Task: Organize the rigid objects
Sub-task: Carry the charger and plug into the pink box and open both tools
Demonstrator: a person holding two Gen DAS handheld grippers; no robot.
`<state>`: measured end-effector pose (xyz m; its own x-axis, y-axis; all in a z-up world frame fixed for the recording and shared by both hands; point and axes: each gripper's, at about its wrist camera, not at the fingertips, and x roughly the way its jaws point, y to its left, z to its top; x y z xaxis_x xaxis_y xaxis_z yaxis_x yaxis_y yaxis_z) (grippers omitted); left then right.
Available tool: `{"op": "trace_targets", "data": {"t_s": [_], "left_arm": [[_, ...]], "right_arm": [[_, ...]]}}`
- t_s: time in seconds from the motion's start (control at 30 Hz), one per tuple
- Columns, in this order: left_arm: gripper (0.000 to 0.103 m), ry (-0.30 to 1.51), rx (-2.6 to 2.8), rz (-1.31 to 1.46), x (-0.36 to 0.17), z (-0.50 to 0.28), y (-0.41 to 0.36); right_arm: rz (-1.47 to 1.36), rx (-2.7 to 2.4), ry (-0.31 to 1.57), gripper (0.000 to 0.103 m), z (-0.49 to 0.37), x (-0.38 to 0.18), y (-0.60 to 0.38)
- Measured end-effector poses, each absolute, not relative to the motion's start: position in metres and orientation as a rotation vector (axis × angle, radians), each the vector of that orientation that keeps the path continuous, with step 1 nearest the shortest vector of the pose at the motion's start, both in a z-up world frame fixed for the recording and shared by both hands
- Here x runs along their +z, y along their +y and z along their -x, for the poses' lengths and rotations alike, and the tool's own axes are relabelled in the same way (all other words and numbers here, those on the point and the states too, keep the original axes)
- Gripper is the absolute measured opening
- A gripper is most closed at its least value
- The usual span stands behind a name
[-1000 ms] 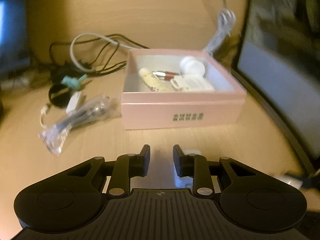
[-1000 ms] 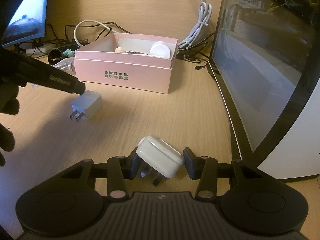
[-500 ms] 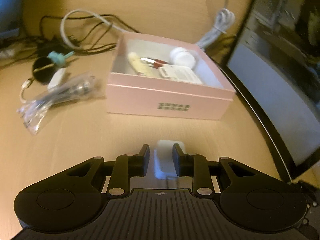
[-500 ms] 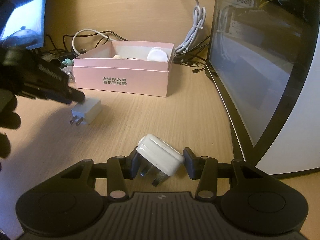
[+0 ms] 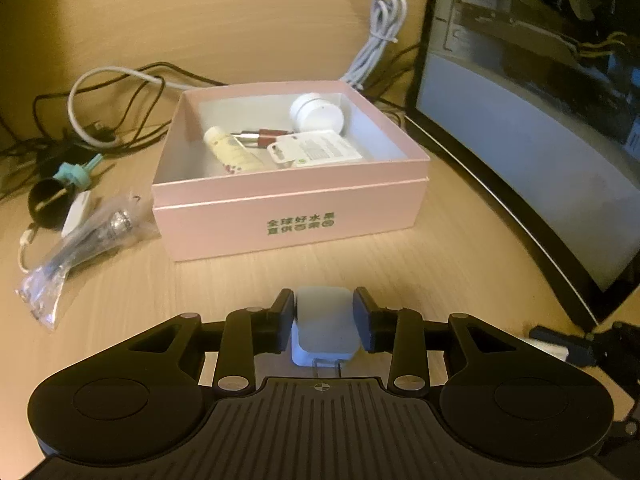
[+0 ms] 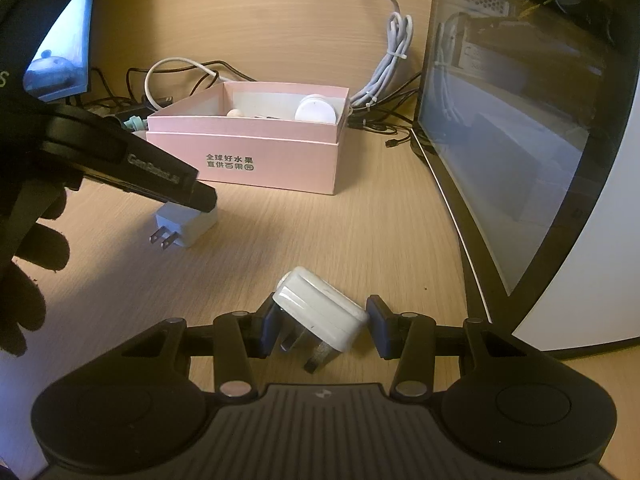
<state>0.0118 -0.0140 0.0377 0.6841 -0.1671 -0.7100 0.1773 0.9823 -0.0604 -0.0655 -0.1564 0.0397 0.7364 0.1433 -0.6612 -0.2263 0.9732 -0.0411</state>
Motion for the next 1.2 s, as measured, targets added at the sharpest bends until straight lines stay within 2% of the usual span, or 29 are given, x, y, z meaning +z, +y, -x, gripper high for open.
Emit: {"op": "trace_targets", "data": {"t_s": [0.07, 0.2, 0.3, 0.47, 0.7, 0.9, 1.0, 1.07, 1.17, 1.2], "left_arm": [[0.038, 0.787, -0.202, -0.044, 0.038, -0.009, -0.014], [0.038, 0.765, -0.225, -0.053, 0.036, -0.012, -0.014], [0.037, 0.795, -0.306, 0.022, 0.035, -0.014, -0.01], [0.043, 0.784, -0.324, 0.044, 0.032, -0.011, -0.004], [0.041, 0.883, -0.376, 0.049, 0.03, -0.02, -0.014], [0.038, 0.861, -0.377, 0.019, 0.026, -0.021, -0.02], [0.027, 0.837, -0.37, -0.03, 0.024, -0.018, -0.022], [0.026, 0.832, -0.372, -0.044, 0.024, -0.018, -0.023], [0.024, 0.826, -0.38, -0.043, 0.023, -0.017, -0.02], [0.024, 0.818, -0.384, -0.044, 0.023, -0.016, -0.018]], "right_arm": [[0.128, 0.196, 0.715, 0.048, 0.066, 0.04, -0.156], [0.104, 0.169, 0.726, 0.06, 0.064, 0.039, -0.158], [0.077, 0.168, 0.737, 0.061, 0.062, 0.039, -0.161], [0.079, 0.161, 0.735, 0.061, 0.062, 0.038, -0.16], [0.073, 0.157, 0.741, 0.061, 0.061, 0.039, -0.16], [0.036, 0.152, 0.755, 0.061, 0.058, 0.038, -0.162], [0.046, 0.145, 0.753, 0.06, 0.059, 0.039, -0.161], [0.053, 0.146, 0.753, 0.057, 0.059, 0.04, -0.16], [0.066, 0.148, 0.761, 0.046, 0.057, 0.042, -0.159], [0.071, 0.148, 0.768, 0.046, 0.055, 0.042, -0.158]]}}
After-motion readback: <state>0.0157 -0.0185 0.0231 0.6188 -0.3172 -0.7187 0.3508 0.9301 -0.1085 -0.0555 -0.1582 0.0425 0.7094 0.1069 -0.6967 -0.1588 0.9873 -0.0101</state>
